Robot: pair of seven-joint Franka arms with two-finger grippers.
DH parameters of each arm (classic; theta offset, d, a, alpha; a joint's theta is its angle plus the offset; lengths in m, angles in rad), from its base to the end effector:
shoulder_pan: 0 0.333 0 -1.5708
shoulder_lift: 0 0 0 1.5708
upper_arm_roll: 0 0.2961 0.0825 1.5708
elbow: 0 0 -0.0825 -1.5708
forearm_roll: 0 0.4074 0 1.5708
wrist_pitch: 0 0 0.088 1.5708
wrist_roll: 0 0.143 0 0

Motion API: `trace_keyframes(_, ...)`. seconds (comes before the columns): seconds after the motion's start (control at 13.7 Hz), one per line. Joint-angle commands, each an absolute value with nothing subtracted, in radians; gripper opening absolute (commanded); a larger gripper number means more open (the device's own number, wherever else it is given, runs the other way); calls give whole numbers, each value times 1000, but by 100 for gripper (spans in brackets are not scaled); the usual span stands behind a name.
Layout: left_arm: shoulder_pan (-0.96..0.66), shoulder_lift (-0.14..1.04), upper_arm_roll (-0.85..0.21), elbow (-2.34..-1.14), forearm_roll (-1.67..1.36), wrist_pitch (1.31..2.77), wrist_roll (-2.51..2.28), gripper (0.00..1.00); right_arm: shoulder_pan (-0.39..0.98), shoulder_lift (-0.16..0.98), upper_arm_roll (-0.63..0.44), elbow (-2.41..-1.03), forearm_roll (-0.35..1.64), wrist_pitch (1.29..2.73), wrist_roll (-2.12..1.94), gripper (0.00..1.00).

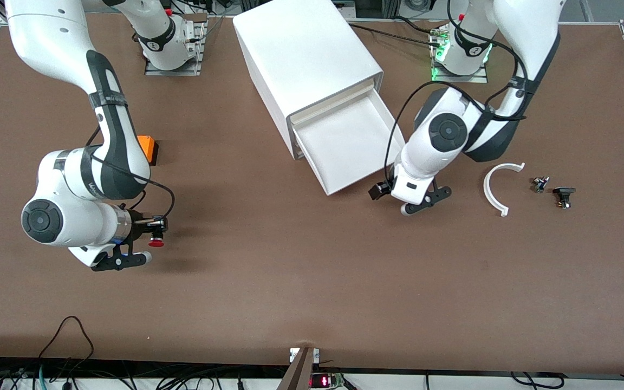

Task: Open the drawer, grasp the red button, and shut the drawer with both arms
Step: 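Place the button with the right gripper while the left gripper shuts the drawer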

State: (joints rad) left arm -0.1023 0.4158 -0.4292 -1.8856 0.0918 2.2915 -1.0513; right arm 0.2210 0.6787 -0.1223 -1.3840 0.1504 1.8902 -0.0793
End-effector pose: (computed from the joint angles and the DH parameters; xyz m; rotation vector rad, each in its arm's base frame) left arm 0.5599 -0.3181 0.2388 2.9567 0.7470 -0.0742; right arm 0.7045 0.0980 0.2387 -3.0653 -0.2137 0.2578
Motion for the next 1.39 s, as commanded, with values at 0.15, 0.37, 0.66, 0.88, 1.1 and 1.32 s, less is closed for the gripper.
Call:
trace_keyframes(0.15,-172,407,-430,-1917,218,2312,-1252,99,198,607,-117,-1603,160,2049,-133,0)
trace_keyframes(0.37,-196,405,-437,-1936,218,2304,-1276,99,187,615,-117,-1647,199,2100,-133,0)
trace_keyframes(0.66,-212,394,-523,-1954,216,2270,-1382,99,169,650,-115,-1660,202,2129,-133,0)
trace_keyframes(0.88,-202,394,-574,-1956,206,2227,-1388,99,164,667,-115,-1657,230,2134,-133,2)
trace_keyframes(1.1,-202,396,-604,-1957,201,2198,-1388,99,163,667,-115,-1652,230,2132,-123,46)
trace_keyframes(1.32,-201,397,-632,-1974,199,2198,-1390,99,166,654,-117,-1641,226,2123,-129,100)
